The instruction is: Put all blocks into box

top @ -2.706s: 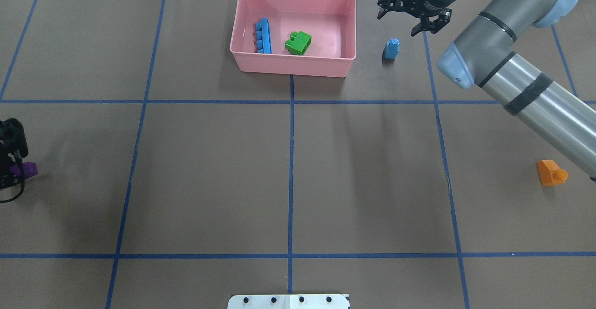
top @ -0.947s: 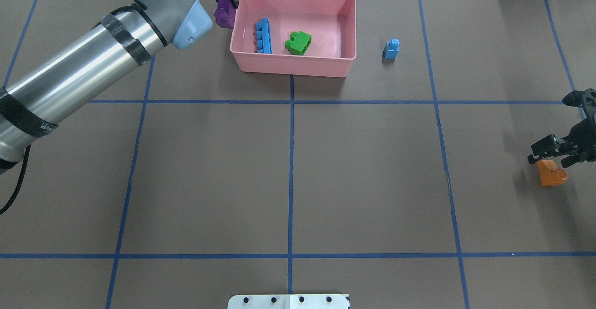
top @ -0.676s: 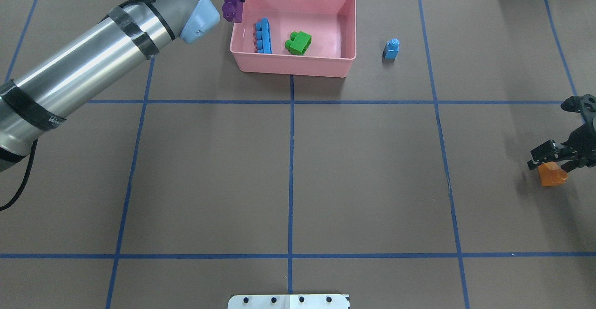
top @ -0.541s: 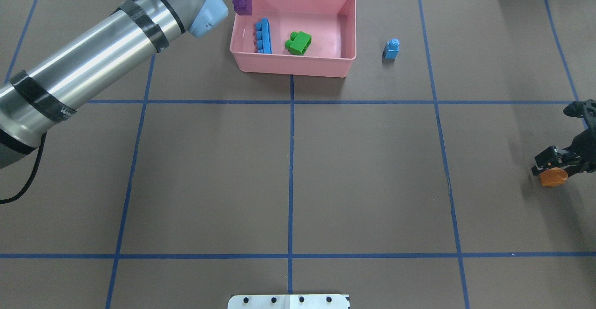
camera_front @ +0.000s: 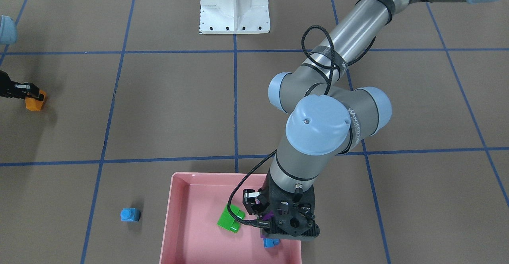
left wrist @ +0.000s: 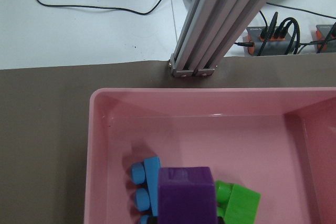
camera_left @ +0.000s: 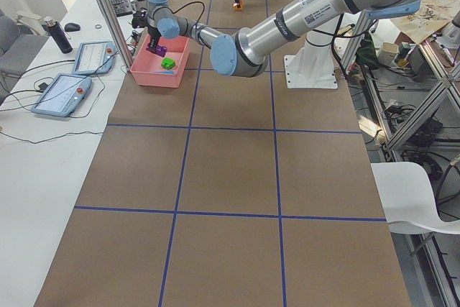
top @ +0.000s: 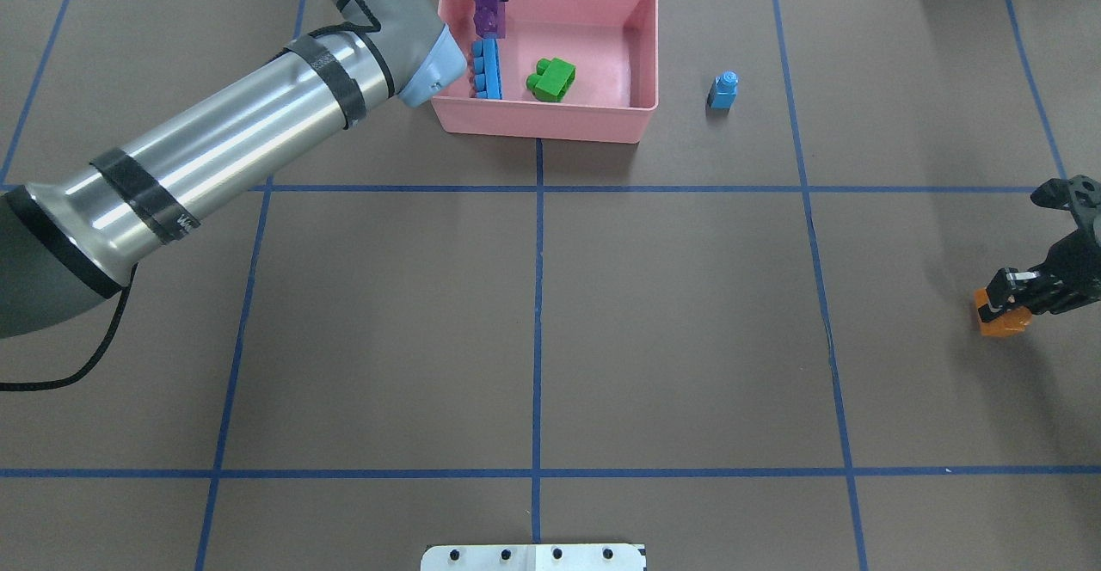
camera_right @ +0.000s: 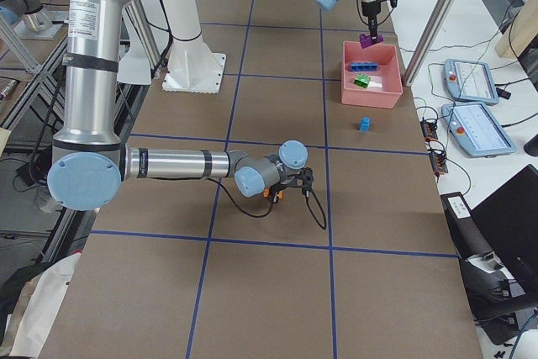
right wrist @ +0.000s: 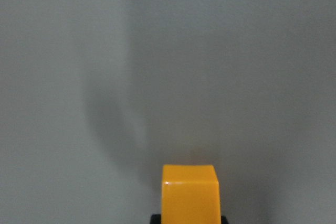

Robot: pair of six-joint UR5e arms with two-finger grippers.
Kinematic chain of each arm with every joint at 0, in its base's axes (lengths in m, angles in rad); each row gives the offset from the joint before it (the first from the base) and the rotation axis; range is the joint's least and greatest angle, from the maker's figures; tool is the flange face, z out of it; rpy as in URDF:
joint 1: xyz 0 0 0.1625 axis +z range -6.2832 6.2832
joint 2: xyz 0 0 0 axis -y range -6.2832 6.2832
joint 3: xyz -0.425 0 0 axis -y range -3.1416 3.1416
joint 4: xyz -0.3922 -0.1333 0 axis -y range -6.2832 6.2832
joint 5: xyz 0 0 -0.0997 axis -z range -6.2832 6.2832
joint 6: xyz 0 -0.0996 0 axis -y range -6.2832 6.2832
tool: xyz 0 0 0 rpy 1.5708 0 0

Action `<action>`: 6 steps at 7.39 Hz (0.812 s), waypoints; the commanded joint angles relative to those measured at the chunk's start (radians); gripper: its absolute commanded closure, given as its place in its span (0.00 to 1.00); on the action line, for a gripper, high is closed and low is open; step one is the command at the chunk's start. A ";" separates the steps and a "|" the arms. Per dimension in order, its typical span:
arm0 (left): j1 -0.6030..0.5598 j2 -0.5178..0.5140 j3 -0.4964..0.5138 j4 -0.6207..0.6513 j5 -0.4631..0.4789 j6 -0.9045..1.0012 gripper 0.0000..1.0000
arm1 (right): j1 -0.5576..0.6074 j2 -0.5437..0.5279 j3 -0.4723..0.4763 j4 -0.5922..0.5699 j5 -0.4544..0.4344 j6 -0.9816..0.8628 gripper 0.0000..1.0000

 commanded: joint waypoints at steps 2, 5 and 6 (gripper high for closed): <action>-0.003 0.014 -0.046 0.023 -0.024 0.013 0.01 | 0.041 0.452 -0.031 -0.420 -0.027 0.029 1.00; -0.095 0.163 -0.313 0.323 -0.154 0.245 0.01 | 0.033 0.981 -0.473 -0.342 -0.140 0.289 1.00; -0.142 0.213 -0.373 0.388 -0.181 0.352 0.01 | 0.008 1.061 -0.604 -0.170 -0.215 0.411 1.00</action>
